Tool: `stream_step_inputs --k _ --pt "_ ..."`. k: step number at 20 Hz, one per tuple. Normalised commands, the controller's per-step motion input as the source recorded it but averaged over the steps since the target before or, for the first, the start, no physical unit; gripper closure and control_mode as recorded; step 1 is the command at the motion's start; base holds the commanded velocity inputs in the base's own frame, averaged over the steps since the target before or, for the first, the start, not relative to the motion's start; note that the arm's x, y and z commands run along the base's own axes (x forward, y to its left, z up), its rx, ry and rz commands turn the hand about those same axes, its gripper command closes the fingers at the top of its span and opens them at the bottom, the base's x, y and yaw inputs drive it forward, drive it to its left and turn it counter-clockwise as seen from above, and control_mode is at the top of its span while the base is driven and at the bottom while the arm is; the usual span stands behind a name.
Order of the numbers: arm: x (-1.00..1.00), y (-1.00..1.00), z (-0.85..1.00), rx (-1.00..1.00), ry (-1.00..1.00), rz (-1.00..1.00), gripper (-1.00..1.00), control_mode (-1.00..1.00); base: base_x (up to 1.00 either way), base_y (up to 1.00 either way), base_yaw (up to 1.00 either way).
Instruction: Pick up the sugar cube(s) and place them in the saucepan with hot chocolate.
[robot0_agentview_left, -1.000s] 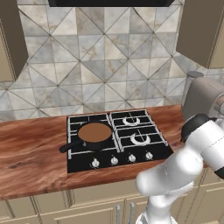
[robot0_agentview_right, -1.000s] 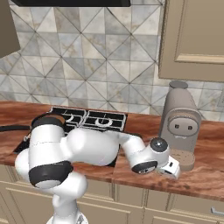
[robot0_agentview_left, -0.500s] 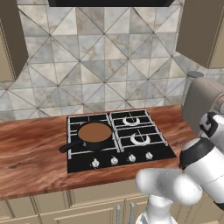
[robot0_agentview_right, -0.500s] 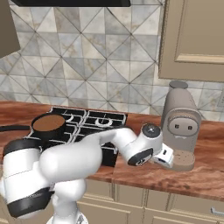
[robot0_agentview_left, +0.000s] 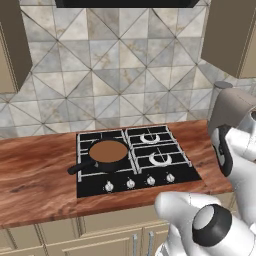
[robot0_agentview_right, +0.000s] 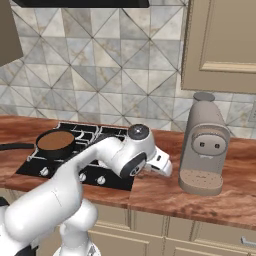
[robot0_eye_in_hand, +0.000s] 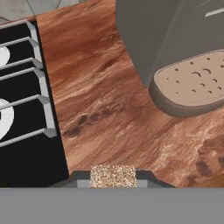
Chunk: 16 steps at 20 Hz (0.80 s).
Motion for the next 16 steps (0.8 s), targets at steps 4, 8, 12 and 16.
stream_step_inputs --k 4,8,12,16 --pt "0.19 0.97 0.1 0.0 -0.06 0.0 1.0 -1.0 0.0 0.0 0.0" --pt "0.21 0.99 0.09 0.0 -0.04 0.01 1.0 -1.0 0.0 0.0 0.0" --pt "0.25 1.0 0.15 0.0 -0.02 0.04 1.0 -1.0 0.0 0.0 0.0" --pt "0.46 1.0 0.05 0.0 -0.04 0.1 1.0 -1.0 0.0 0.0 0.0"
